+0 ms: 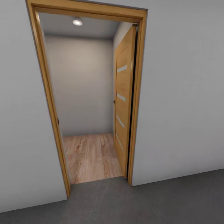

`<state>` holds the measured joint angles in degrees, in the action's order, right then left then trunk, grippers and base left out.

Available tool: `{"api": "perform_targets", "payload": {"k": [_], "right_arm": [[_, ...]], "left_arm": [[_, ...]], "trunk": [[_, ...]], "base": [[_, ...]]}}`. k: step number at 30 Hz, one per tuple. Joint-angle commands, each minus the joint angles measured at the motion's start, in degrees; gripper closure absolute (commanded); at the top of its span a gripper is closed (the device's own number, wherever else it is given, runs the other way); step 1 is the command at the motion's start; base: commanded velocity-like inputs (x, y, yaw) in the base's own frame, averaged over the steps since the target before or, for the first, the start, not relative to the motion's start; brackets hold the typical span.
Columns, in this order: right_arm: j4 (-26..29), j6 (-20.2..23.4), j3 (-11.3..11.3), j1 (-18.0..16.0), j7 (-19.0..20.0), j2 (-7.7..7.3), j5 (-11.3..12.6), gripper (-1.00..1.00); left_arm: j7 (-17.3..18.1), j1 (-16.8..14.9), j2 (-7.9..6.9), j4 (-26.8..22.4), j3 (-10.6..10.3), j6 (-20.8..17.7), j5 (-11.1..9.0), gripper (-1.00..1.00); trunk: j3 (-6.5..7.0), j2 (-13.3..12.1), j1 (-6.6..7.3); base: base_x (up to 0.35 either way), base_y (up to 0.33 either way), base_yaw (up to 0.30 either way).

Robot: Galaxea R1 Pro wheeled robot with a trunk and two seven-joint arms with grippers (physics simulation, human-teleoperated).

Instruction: Move the two storage containers from the living room to the garage. In the garage, place one container on the floor and stack the other container on top of it (either order is fine).

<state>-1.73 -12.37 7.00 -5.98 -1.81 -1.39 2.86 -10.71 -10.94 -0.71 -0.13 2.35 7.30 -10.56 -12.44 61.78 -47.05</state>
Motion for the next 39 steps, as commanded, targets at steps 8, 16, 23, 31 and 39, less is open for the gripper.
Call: {"api": "perform_targets", "payload": {"k": [8,16,23,31,39], "right_arm": [[-0.18,-0.67,0.39,-0.08,-0.41,0.05,0.33,-1.0],[-0.16,-0.72,0.38,-0.08,-0.48,0.03,0.31,-1.0],[-0.2,-0.72,0.38,-0.08,-0.48,0.0,0.31,-1.0],[-0.2,-0.8,0.38,-0.08,-0.1,-0.09,0.31,-1.0],[-0.18,-0.6,0.38,-0.08,-0.04,-0.19,0.31,-1.0]], "left_arm": [[-0.01,-0.05,0.01,0.04,0.2,0.26,-0.25,-1.0],[-0.01,-0.05,0.01,0.04,0.22,0.26,-0.25,-1.0],[-0.01,-0.03,0.01,0.04,0.22,0.26,-0.25,-1.0],[-0.01,-0.05,0.01,0.04,0.25,0.26,-0.25,-1.0],[-0.01,-0.05,-0.05,0.04,0.25,0.07,-0.25,-1.0]], "trunk": [[-0.07,0.05,-0.04],[-0.07,0.05,-0.04],[-0.07,0.05,-0.04],[-0.07,0.05,-0.04],[-0.07,0.05,-0.04]], "base": [[0.316,-0.148,0.206],[0.316,-0.149,0.272],[0.316,-0.148,0.276],[0.316,-0.147,0.141],[0.317,-0.069,0.007]]}}
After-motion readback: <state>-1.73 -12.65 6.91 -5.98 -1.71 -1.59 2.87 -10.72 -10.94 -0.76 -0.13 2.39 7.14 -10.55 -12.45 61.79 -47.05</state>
